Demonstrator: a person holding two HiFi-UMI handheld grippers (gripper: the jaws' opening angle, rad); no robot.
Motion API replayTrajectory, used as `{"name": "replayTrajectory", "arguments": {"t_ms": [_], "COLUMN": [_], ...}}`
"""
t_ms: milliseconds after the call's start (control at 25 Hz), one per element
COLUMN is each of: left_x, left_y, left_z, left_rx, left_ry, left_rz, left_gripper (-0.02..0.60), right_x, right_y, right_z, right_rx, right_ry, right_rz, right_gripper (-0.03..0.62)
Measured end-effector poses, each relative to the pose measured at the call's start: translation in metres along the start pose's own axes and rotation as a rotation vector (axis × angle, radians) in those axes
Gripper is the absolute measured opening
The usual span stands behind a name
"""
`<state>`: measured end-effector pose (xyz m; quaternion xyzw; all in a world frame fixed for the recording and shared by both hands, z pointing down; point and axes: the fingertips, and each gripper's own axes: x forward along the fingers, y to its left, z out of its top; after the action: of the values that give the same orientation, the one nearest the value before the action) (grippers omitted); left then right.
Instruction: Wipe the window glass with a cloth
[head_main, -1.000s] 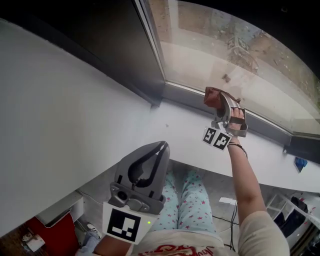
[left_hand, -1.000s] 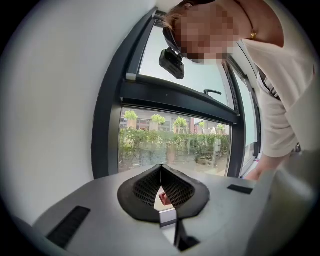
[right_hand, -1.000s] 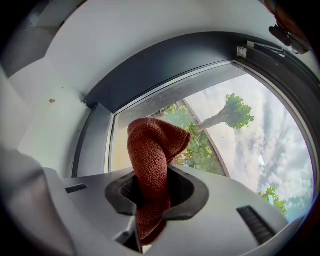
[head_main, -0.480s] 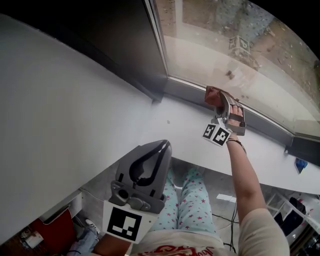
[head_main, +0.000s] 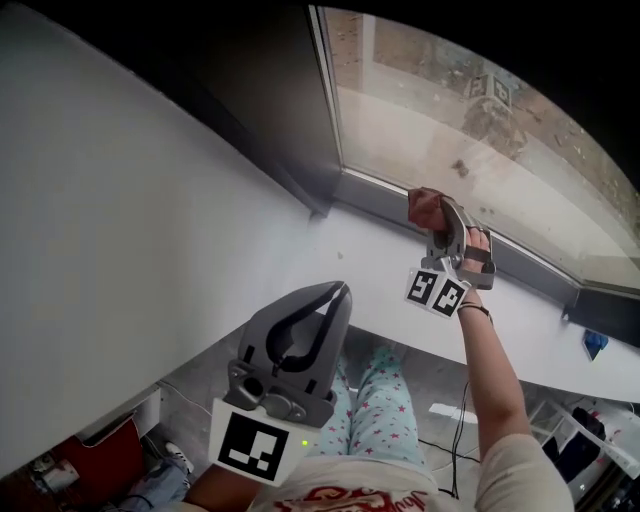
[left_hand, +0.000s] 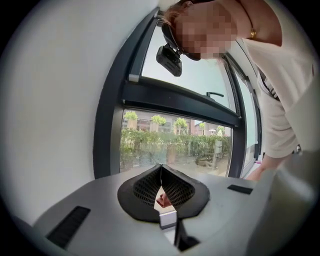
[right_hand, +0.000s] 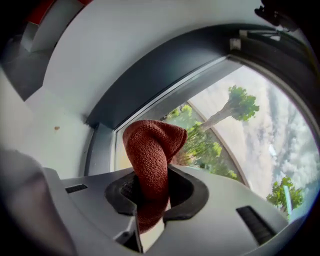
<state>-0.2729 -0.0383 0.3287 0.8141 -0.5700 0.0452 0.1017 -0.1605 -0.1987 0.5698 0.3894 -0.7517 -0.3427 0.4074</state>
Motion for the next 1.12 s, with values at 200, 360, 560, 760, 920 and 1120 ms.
{"name": "replayTrajectory", "arguments": {"t_ms": [200, 360, 560, 760, 920, 1120], "left_x": [-0.021, -0.025, -0.036, -0.041, -0.043, -0.043], "left_y": [-0.008, -0.001, 0.010, 0.019, 0.024, 0.026], "left_z": [0.040, 0.069, 0.083, 0.076, 0.070, 0.063], "left_rx": [0.022, 0.047, 0.057, 0.078, 0.069, 0.069], "left_ry": [-0.042, -0.120, -0.133, -0.081, -0.071, -0.061], "left_rz": [-0.044, -0.066, -0.094, -0.147, -0.166, -0.186], "left_gripper": [0.021, 0.021, 0.021, 0.021, 0.021, 0.021], "right_x": [-0.058, -0.084, -0.080, -0.073, -0.070, -0.064], "right_y": [-0.137, -0.232, -0.258, -0.265, -0.265, -0.258], "right_z": [0.102, 0.176, 0.220, 0.240, 0.240, 0.240], "right_rx": [0.045, 0.026, -0.009, -0.107, -0.150, -0.140], "right_ry": [-0.121, -0.229, -0.245, -0.241, -0.250, -0.261], "right_rz": [-0.214, -0.430, -0.523, -0.595, -0.628, -0.612], "right_gripper": [0.094, 0.095, 0.095, 0.094, 0.094, 0.094]}}
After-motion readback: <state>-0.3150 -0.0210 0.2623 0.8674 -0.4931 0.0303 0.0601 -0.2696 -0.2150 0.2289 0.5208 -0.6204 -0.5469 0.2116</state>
